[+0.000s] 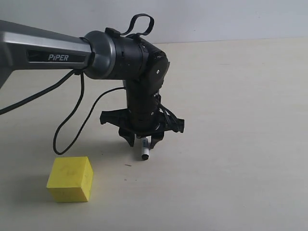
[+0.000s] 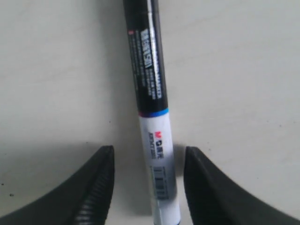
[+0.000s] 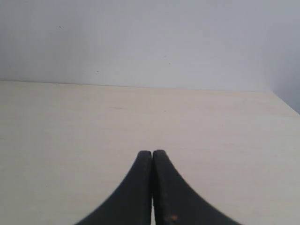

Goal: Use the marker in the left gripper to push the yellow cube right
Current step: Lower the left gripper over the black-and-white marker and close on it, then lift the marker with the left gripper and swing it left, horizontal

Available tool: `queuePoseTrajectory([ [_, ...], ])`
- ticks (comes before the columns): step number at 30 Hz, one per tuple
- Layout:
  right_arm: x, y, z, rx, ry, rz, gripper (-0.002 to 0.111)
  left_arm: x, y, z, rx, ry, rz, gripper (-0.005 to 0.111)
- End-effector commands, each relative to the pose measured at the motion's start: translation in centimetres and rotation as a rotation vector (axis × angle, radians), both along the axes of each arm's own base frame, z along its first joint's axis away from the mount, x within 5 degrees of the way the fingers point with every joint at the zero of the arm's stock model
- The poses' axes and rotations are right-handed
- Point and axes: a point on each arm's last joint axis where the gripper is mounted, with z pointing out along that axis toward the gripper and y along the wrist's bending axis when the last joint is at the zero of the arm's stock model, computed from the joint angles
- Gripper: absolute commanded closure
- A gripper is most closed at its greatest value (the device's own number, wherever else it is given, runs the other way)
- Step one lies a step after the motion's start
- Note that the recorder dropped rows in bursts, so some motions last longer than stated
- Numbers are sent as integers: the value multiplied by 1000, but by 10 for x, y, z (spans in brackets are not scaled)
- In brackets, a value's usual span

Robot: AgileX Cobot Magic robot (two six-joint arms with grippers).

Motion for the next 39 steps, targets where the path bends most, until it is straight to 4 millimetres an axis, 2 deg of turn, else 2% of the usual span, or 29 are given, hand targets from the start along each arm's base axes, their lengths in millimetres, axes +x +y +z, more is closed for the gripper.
queuePoseTrajectory([
  [1, 0, -1, 0, -2, -16, -8, 108, -1, -2, 1, -1, -10, 2, 60],
  [5, 0, -1, 0, -2, -16, -8, 108, -3, -4, 1, -1, -10, -9, 64],
  [13, 0, -1, 0, -2, -16, -8, 108, -6, -7, 1, 3, -12, -36, 104],
  [17, 0, -1, 0, -2, -16, -8, 108, -8, -5, 5, 18, 0, -106, 107],
  [21, 0, -1, 0, -2, -16, -8, 108, -9, -1, 36, 13, -40, -326, 107],
  [25, 0, -1, 0, -2, -16, -8, 108, -21, 8, 78, 81, -111, -439, 107],
  [28, 0, -1, 0, -2, -16, -8, 108, -31, 25, 107, 118, -175, -477, 107],
  [31, 0, -1, 0, -2, -16, -8, 108, -47, 54, 132, 164, -213, -500, 107],
  [35, 0, -1, 0, -2, -16, -8, 108, -61, 110, 150, 241, -237, -465, 107],
  [39, 0, -1, 0, -2, -16, -8, 108, -72, 172, 157, 263, -235, -373, 107],
])
